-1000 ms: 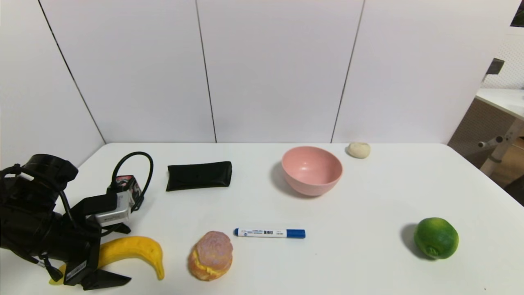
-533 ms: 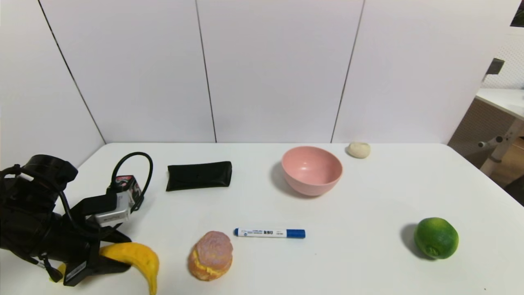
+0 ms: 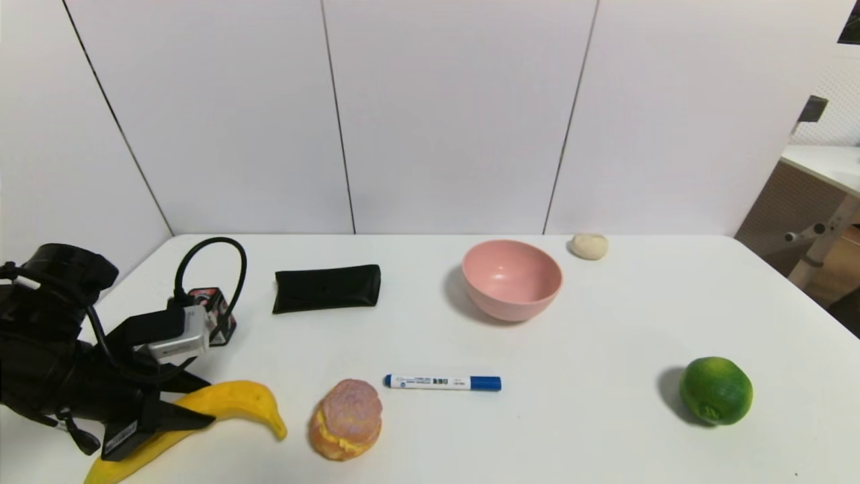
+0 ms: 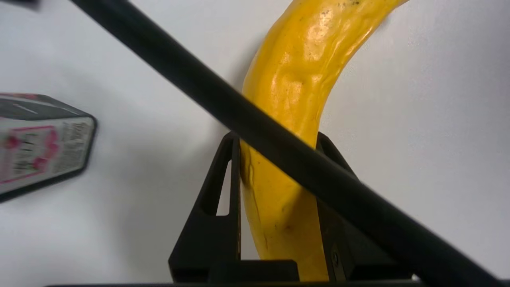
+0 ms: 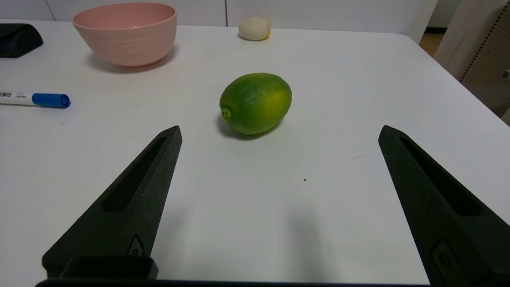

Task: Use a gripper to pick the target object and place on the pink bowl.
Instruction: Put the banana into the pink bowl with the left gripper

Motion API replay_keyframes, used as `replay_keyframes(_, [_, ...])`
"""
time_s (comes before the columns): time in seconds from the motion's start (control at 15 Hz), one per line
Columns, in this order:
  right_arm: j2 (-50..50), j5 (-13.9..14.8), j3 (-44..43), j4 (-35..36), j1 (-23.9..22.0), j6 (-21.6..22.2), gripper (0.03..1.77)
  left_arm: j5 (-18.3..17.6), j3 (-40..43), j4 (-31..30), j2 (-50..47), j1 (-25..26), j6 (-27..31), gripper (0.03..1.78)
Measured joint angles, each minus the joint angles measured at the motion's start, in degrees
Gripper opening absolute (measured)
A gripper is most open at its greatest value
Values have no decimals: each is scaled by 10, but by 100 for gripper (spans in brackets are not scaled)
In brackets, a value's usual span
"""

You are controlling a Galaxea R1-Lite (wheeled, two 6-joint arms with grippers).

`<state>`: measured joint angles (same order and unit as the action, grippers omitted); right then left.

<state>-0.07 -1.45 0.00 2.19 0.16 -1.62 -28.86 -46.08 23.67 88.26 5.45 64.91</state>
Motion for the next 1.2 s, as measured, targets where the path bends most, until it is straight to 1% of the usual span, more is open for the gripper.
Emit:
replay_keyframes(0.13, [0,0,0,0,0,0,171,-17,-27,1,-11,-2,-1,55])
replay_keyframes(0.27, [0,0,0,0,0,0,171,-21,-66,3,-19,-17,-17,55])
replay_keyframes(0.53, [0,0,0,0,0,0,171,-22,-172,2,-12,-72,-86,55])
replay_keyframes(0.87, [0,0,0,0,0,0,171,-26,-328,-12,45,-168,-172,55])
replay_keyframes(1.0, [0,0,0,0,0,0,171,-26,-366,-64,72,-201,-208,55])
replay_keyframes(1.2, [0,0,0,0,0,0,171,-26,-399,-170,113,-243,-269,55])
